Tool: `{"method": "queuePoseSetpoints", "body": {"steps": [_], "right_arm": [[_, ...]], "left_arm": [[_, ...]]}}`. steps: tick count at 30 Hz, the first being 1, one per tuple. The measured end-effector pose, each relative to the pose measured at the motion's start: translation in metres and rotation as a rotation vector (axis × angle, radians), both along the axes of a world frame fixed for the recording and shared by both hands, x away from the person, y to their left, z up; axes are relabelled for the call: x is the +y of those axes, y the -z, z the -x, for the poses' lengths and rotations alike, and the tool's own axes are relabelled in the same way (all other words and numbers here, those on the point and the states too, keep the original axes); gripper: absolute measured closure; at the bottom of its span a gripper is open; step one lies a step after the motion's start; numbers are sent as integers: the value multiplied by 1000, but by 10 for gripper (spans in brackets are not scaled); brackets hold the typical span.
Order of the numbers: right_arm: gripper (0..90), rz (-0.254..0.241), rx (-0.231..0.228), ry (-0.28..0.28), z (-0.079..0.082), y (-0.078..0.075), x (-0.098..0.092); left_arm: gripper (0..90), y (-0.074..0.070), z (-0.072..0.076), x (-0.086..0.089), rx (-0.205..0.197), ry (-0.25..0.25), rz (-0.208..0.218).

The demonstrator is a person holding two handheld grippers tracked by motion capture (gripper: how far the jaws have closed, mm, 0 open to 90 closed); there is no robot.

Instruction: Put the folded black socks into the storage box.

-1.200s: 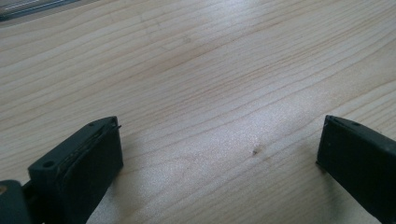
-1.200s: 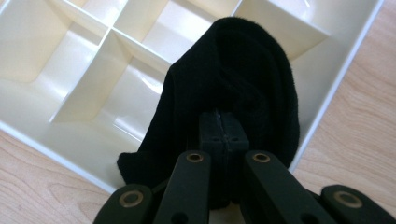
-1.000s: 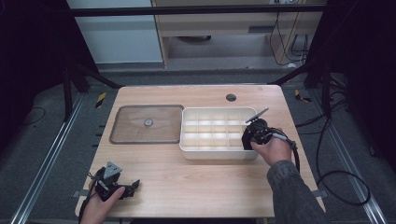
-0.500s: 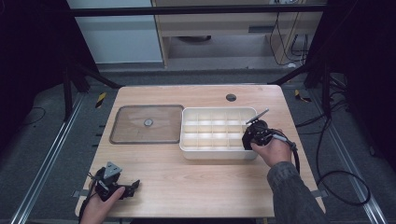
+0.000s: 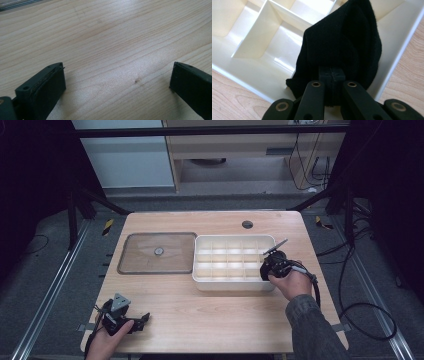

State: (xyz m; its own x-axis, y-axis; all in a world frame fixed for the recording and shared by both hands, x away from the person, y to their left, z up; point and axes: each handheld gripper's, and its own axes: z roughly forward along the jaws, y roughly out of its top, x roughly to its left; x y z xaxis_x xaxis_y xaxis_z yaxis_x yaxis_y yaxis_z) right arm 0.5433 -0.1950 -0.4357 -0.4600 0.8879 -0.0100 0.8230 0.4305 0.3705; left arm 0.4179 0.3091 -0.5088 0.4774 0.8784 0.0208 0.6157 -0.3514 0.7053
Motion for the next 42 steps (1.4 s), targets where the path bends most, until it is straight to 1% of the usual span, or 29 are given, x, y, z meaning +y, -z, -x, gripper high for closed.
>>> {"method": "queuePoseSetpoints", "body": {"steps": [6,14,21,22,28,34,36,38,42], "right_arm": [[900,-4,1,2,0,3,-1],[900,-2,20,10,-1,5,1],[900,0,19,7,-1,6,0],[900,-4,22,14,-1,6,1],[900,-8,25,11,0,6,0],[900,-16,15,17,1,7,-1],[900,-23,2,14,2,8,-2],[900,-27,-1,17,3,8,-2],[900,-28,0,19,3,8,-2]], "left_arm": [[0,0,0,0,0,0,0],[0,0,0,0,0,1,0],[0,0,0,0,0,2,0],[0,0,0,0,0,2,0],[0,0,0,0,0,2,-1],[0,0,0,0,0,3,-1],[0,0,0,0,0,3,-1],[0,0,0,0,0,3,-1],[0,0,0,0,0,3,-1]]}}
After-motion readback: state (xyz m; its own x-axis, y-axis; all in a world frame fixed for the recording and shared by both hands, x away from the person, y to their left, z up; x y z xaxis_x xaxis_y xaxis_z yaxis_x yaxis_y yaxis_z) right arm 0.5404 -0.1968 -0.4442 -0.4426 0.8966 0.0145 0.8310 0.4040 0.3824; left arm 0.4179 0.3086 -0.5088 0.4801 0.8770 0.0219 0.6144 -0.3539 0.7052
